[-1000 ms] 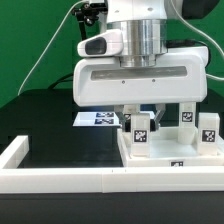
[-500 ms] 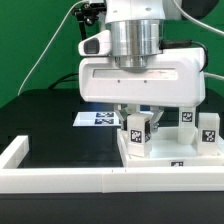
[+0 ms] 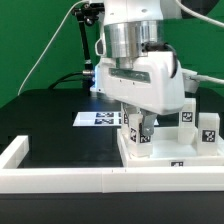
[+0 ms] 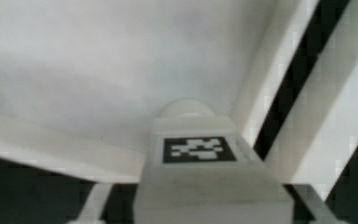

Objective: Assemble square table

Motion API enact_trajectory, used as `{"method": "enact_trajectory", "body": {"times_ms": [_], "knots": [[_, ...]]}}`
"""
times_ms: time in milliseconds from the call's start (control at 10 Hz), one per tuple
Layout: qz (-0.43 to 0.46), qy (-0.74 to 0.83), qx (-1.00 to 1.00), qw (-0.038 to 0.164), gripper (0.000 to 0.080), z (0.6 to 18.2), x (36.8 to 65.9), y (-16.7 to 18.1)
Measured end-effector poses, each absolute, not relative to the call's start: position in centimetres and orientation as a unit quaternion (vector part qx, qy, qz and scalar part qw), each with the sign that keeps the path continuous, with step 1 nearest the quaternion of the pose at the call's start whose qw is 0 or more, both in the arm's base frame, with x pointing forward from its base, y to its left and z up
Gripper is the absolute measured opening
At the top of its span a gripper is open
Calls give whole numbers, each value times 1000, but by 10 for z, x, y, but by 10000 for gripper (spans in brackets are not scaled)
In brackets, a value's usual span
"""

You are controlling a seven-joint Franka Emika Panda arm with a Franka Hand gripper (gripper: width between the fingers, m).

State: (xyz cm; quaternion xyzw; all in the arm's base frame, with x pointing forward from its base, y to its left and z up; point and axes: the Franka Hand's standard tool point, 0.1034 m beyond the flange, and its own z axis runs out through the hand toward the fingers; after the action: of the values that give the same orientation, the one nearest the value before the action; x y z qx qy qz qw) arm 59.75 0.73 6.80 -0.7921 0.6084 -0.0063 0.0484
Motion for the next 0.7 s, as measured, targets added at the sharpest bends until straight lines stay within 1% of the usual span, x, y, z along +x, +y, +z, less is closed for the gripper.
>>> {"method": "enact_trajectory", "body": {"times_ms": [200,300,400,500,600,700], "knots": [[-5,643,-764,50,290,68,598,7],[-3,654,-755,52,372,68,598,8],[-3,647,-761,52,372,68,598,9],[-4,630,-775,52,553,68,598,9],[-5,609,-792,52,619,68,598,10],[-9,558,-828,51,619,68,598,11]]}}
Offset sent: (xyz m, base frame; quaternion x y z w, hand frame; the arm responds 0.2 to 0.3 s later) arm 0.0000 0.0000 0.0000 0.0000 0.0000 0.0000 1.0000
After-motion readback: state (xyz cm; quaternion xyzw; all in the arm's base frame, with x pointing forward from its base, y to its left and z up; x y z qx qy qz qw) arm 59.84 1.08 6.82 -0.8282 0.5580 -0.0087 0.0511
